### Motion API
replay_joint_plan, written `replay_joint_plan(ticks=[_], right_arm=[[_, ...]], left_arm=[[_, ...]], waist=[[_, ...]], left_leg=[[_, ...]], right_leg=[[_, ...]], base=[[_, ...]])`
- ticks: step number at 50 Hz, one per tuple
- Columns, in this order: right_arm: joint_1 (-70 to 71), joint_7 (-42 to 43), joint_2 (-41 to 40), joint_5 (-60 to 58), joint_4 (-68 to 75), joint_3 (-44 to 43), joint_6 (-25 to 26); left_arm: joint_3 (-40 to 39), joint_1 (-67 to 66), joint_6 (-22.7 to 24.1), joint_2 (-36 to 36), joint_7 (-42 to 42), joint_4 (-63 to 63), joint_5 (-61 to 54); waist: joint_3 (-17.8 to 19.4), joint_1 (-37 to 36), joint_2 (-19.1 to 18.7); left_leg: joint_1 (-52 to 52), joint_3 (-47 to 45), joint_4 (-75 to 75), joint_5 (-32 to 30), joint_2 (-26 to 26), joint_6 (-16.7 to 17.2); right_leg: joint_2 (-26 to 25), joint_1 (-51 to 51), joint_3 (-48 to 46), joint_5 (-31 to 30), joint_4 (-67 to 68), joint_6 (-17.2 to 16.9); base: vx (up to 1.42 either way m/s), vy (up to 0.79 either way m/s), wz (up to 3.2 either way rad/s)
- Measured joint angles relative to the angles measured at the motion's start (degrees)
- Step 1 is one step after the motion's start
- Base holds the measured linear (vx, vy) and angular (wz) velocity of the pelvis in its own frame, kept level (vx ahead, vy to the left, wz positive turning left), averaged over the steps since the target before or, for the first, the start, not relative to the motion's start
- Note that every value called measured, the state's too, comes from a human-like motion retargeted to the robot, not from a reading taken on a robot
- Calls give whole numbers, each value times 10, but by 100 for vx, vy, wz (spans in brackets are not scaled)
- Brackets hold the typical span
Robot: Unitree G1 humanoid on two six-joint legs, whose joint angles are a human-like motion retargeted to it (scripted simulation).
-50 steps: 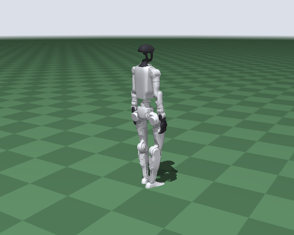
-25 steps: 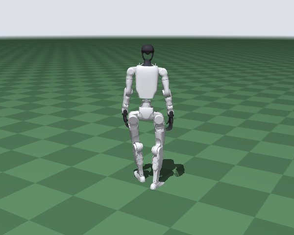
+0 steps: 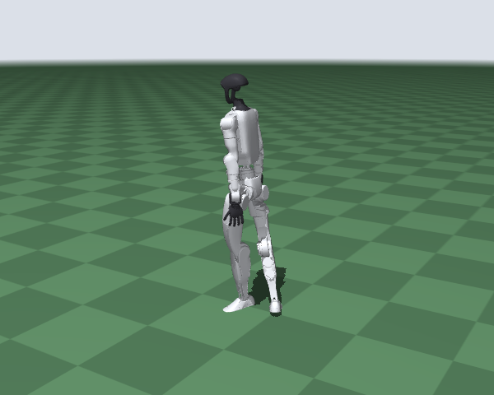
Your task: In place motions
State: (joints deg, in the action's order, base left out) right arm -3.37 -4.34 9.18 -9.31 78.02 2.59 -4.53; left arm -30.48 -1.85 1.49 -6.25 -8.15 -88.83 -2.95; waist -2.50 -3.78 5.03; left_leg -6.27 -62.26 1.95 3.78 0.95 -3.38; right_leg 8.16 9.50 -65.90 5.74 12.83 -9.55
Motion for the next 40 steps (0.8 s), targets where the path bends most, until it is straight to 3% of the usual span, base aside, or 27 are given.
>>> replay_joint_plan(ticks=[3,6,7,10,13,20,25,28,30,31,32,33,35,37,40], right_arm=[[-14,3,-3,-1,-5,-2,-4],[-26,-1,0,15,9,0,-4],[-27,-3,1,22,16,-1,-3],[-32,-8,-3,43,47,1,2],[-41,-14,-6,40,71,1,7],[-52,-5,-12,-27,66,5,14],[-26,-1,-17,-15,36,9,18],[-16,-1,-23,9,11,5,11],[-9,-2,-26,21,-3,4,9],[-8,-3,-27,23,-8,7,8],[-6,-5,-29,24,-11,8,9],[-5,-8,-31,25,-12,5,10],[-2,-15,-33,28,-14,-14,15],[-1,-12,-38,23,-23,-17,13],[-5,-7,-42,5,-36,-4,4]], left_arm=[[-2,-19,0,-7,5,-19,0],[7,-12,-2,-18,5,-31,9],[10,-1,-4,-24,5,-33,15],[24,41,-7,-42,11,-33,37],[63,81,-7,-58,7,-18,44],[127,144,1,-52,-2,22,38],[127,141,6,-44,-9,30,25],[125,125,4,-39,-9,20,33],[124,113,2,-36,-12,11,34],[123,108,-1,-38,-15,4,35],[122,105,-4,-39,-17,-4,37],[122,105,-9,-38,-17,-14,44],[122,97,-6,-25,-6,-22,63],[132,81,3,-20,-7,-16,52],[141,65,0,-24,-17,-15,37]], waist=[[-15,48,-41],[-11,124,-83],[-4,149,-93],[27,214,-104],[40,219,-99],[32,187,-80],[31,197,-66],[33,204,-47],[35,200,-20],[34,182,-11],[32,161,-5],[28,132,-6],[29,153,-18],[35,111,-16],[30,134,-24]], left_leg=[[5,24,12,-6,-40,11],[-16,124,37,-4,-78,5],[-23,166,42,-4,-84,2],[-33,291,44,-10,-87,1],[-29,348,42,-14,-86,-5],[-21,393,40,-26,-73,-24],[-14,416,32,-30,-53,-29],[0,437,29,-24,-20,-40],[17,447,29,-16,18,-45],[25,443,29,-14,26,-44],[29,436,29,-12,31,-44],[29,423,30,-9,29,-44],[23,476,35,-14,33,-45],[34,451,30,-11,28,-43],[34,474,29,-11,28,-40]], right_leg=[[-6,14,26,-74,69,39],[0,-12,137,-133,194,75],[-2,-31,189,-140,237,69],[-66,-106,368,-100,333,-18],[-127,-139,469,-69,363,-38],[-133,-206,543,19,360,-2],[-148,-233,613,63,231,17],[-130,-214,628,67,98,43],[-104,-188,622,-1,0,76],[-120,-172,669,12,-16,89],[-119,-161,669,21,-24,98],[-83,-157,576,23,-16,97],[-68,-151,492,17,-26,97],[-77,-138,526,17,-37,98],[-76,-130,512,12,-51,93]], base=[[40,11,178],[32,3,281],[23,6,322],[21,-3,318],[25,-7,220],[25,-10,150],[15,-9,103],[15,-9,96],[19,-7,43],[21,-4,-46],[20,0,-105],[17,-1,-8],[12,-6,143],[3,-10,15],[6,-6,48]])
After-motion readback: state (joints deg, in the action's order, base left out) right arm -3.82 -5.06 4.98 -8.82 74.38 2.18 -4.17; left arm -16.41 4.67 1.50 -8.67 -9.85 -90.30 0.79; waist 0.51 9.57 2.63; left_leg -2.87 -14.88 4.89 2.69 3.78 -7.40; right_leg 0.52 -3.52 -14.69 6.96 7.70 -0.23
